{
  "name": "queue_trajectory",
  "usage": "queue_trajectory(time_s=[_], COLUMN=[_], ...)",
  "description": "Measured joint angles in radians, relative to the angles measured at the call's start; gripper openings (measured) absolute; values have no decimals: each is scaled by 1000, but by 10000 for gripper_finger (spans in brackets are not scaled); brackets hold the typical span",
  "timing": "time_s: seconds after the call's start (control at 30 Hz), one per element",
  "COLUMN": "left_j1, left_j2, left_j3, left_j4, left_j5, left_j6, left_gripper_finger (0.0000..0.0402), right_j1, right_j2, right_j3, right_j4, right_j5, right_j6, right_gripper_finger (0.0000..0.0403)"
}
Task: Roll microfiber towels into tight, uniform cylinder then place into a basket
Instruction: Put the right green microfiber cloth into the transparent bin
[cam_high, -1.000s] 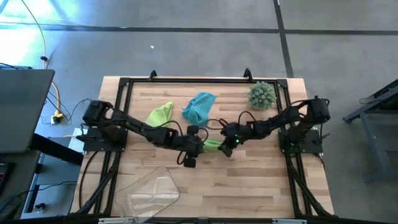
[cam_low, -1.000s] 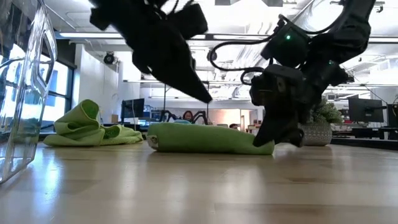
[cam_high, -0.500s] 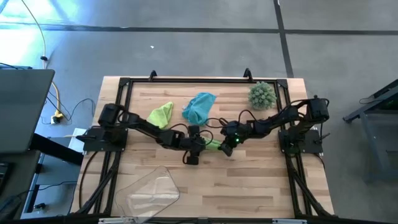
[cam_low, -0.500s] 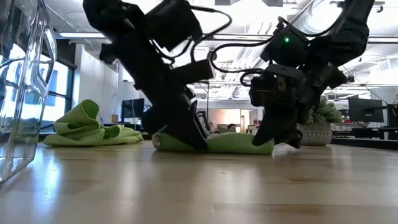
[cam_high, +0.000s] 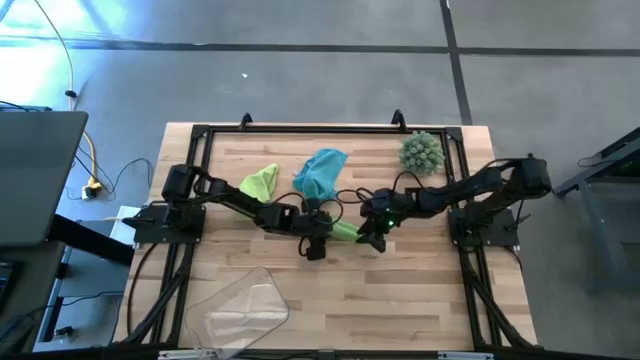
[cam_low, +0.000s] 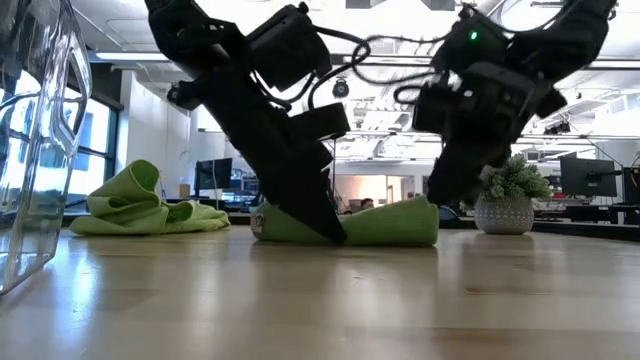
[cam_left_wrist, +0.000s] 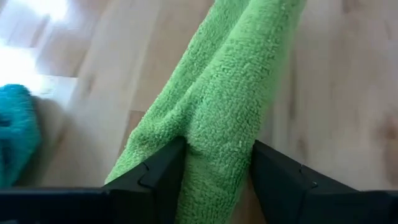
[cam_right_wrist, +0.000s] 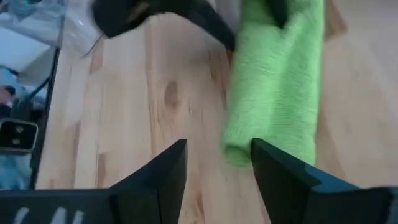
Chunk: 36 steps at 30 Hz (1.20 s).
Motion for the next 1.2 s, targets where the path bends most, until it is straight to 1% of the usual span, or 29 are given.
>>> queue_trajectory(time_s=[0.1, 0.3, 0.47, 0.57, 0.6, 0.7, 0.8, 0.87, 0.97, 1.07, 1.13, 1.2], left_j1=[10, 9, 9, 10, 10, 6, -6, -16, -36, -69, -99, -131], left_j2=[0, 1, 0, -1, -4, -27, -73, -107, -179, -235, -273, -327], left_j3=[0, -2, -2, -3, -3, -6, -13, -13, -11, -10, -9, -8], left_j4=[-6, -9, -12, -12, -12, -14, -49, -56, -59, -64, -60, -89], left_j5=[-6, -22, -2, 24, 29, 51, 80, 96, 99, 95, 96, 99], left_j6=[23, 66, 61, 34, 24, 21, 36, 38, 62, 92, 92, 73], left_gripper_finger=[146, 106, 50, 17, 12, 11, 11, 11, 11, 10, 10, 10], right_j1=[32, 146, 248, 285, 294, 313, 329, 340, 359, 376, 384, 395], right_j2=[-69, -180, -263, -313, -327, -365, -385, -390, -397, -406, -416, -431], right_j3=[0, 2, 2, 3, 3, 3, 3, 2, -26, -78, -123, -170], right_j4=[-57, -164, -264, -329, -343, -386, -395, -394, -363, -314, -245, -188], right_j5=[60, 205, 335, 400, 415, 450, 493, 501, 501, 502, 502, 518], right_j6=[-93, -273, -350, -363, -362, -362, -365, -376, -374, -337, -304, -268], right_gripper_finger=[172, 172, 172, 172, 172, 172, 172, 172, 169, 159, 151, 144])
